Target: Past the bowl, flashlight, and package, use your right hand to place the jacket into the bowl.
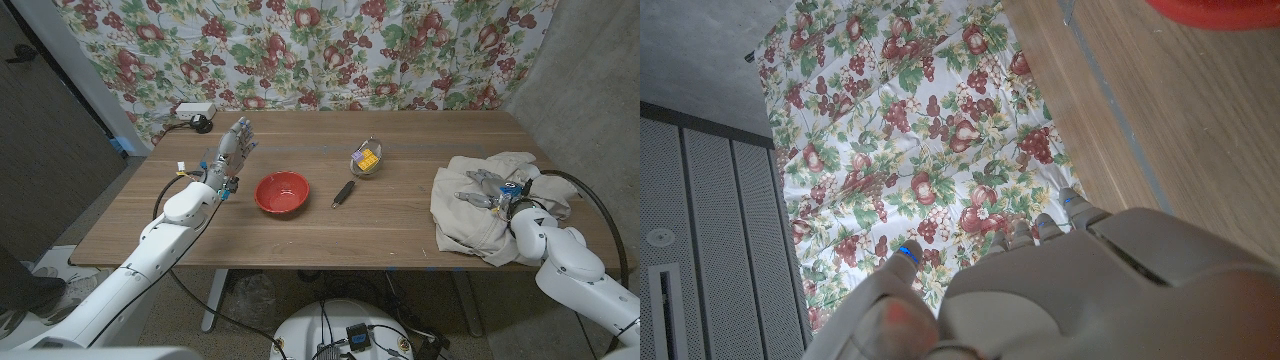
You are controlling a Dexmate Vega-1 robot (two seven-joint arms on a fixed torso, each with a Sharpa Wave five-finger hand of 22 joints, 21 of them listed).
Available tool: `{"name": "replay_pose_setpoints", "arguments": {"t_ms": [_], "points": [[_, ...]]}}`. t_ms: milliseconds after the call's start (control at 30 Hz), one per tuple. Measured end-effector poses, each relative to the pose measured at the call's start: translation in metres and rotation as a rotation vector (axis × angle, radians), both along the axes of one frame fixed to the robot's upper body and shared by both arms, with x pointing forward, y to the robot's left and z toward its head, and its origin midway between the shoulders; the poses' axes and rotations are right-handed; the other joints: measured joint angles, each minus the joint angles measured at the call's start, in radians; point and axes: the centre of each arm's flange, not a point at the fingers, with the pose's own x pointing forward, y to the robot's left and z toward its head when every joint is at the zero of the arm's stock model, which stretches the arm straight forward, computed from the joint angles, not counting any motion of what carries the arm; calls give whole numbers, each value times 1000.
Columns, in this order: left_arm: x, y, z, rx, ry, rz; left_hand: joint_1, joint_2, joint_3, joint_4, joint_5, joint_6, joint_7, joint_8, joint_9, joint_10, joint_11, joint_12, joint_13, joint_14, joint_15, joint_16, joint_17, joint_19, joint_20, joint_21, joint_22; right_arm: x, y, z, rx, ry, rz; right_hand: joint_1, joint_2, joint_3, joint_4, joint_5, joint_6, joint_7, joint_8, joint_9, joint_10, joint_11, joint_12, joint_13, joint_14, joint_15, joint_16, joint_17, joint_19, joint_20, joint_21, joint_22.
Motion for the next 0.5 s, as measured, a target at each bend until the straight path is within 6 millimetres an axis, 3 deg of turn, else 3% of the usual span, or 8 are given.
{"name": "replay_pose_setpoints", "arguments": {"t_ms": [267,500], "points": [[0,0,0,-1,0,-1,0,0,-4,4,0,0,0,0,0,0,0,0,0,0,0,0,0,0,0,0,0,2,0,0,1,10,-1,-6,-3,-4,4,0,19,11,0,0,19,0,8,0,18,-3,5,-3,27,-27,2,-2],[-1,-1,1,-2,-3,-3,0,0,-4,4,0,0,0,0,0,0,0,0,0,0,0,0,0,0,0,0,0,4,0,0,-6,31,-6,-6,-3,-4,4,0,13,6,0,0,20,-1,8,0,23,2,5,-8,30,-30,6,-2]]}}
